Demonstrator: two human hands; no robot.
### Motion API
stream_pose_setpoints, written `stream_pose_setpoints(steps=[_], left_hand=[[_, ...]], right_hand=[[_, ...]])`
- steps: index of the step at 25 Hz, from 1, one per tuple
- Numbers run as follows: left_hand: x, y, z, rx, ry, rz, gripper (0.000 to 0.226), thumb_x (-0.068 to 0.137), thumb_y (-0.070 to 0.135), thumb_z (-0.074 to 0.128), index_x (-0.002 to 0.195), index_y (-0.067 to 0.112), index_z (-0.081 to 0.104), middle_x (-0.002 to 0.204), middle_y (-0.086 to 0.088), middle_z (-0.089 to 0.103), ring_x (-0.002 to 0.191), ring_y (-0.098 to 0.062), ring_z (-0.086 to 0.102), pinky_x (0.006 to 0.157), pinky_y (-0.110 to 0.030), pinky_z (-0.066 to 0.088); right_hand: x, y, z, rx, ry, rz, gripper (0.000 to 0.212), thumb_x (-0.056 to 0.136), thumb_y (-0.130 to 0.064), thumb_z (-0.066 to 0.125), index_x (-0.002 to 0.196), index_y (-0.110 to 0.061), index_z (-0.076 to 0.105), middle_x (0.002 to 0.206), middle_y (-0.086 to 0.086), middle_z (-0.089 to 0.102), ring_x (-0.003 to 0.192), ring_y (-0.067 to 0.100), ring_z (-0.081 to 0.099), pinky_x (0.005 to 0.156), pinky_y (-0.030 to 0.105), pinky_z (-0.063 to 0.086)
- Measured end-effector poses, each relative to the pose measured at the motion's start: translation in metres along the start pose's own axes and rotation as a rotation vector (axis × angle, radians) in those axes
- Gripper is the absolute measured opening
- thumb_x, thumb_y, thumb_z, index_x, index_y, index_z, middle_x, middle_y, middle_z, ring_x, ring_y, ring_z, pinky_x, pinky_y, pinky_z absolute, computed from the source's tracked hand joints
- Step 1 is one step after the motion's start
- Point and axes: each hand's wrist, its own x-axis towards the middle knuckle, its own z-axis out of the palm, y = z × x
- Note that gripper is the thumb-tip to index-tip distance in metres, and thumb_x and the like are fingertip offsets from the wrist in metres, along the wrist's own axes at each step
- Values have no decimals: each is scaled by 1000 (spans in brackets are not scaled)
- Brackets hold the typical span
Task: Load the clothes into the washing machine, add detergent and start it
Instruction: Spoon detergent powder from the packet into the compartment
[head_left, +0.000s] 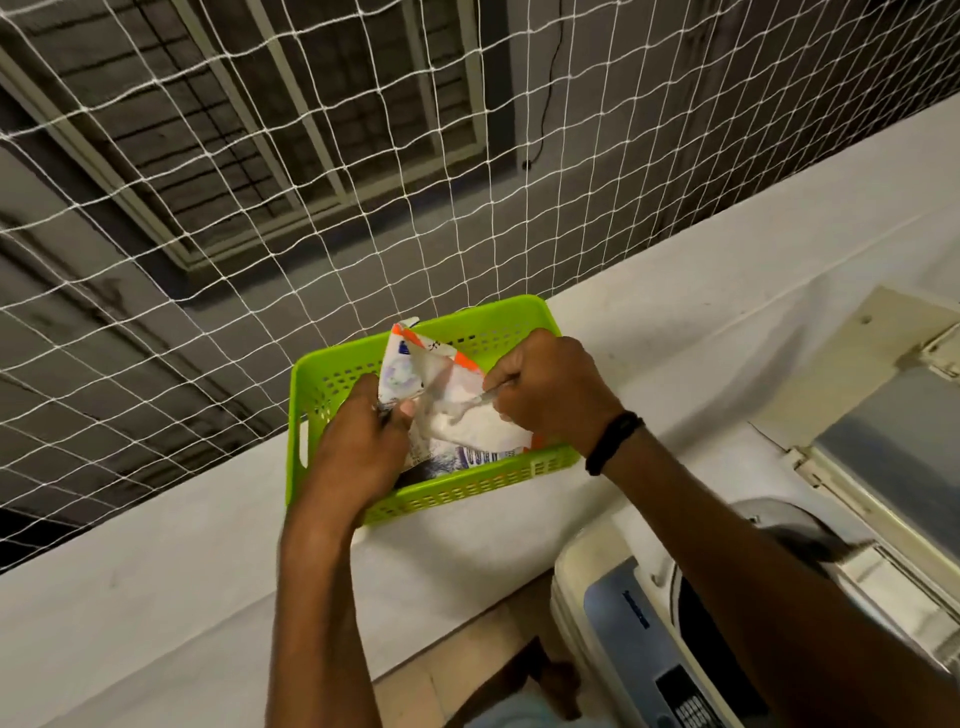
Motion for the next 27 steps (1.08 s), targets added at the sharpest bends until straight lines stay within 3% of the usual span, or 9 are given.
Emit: stream_pose_setpoints(steps=[2,4,6,8,11,13,18,24,27], left_hand=[[-1,-2,0,-16,2,9,44,87,45,51,130,35,52,128,6,66,120,-25,60,102,-50,48],[-2,0,0,2,-1,18,40,92,42,52,130,33,51,130,4,65,120,-26,59,101,-50,48],[0,-1,1,17,-2,4,33,99,34,53,131,31,51,130,2,64,120,-28,59,100,-50,49],[0,0,1,24,-1,-4,30,100,32,53,130,29,51,129,1,65,118,-28,60,99,-49,49],[-1,5,4,58,-2,7,28,100,31,53,128,28,52,123,2,67,113,-27,61,95,-45,51],[-2,8,4,84,3,-2,25,100,31,53,125,26,54,117,1,69,108,-28,62,89,-42,51],[-2,11,3,124,-5,-13,18,99,34,55,112,23,56,104,-2,70,97,-31,65,83,-47,54],[-2,19,4,181,18,-9,16,96,32,60,108,22,64,100,1,72,93,-29,65,74,-35,47],[-3,23,5,163,31,-8,21,94,34,64,113,26,65,104,5,73,95,-26,67,80,-37,53]], right_hand=[[6,-1,0,-28,13,4,36,76,-32,48,94,-13,73,95,8,74,96,30,66,84,33,53],[8,-4,-3,-53,11,-4,20,80,-28,54,80,-11,65,92,9,70,90,30,62,81,29,49],[4,-12,-11,-94,-77,38,19,79,-29,54,68,-14,48,82,9,62,74,27,53,66,24,43],[3,-13,-12,-75,-232,93,14,80,-25,57,74,-13,53,73,5,59,62,20,52,55,19,39],[5,-12,-7,116,-304,113,41,65,-33,52,88,-2,65,77,13,71,77,34,69,76,38,58],[6,-9,-1,271,-306,139,43,63,-30,50,85,3,67,79,18,74,77,37,72,80,48,59],[2,-3,-10,294,-188,215,33,76,-24,55,93,1,66,80,14,73,73,28,74,71,42,62],[-2,9,-31,367,5,193,21,74,-17,58,77,-2,73,54,2,71,66,18,72,86,41,56],[-8,15,-37,505,-1,246,21,79,-10,55,77,-2,75,61,10,73,61,22,74,82,42,59]])
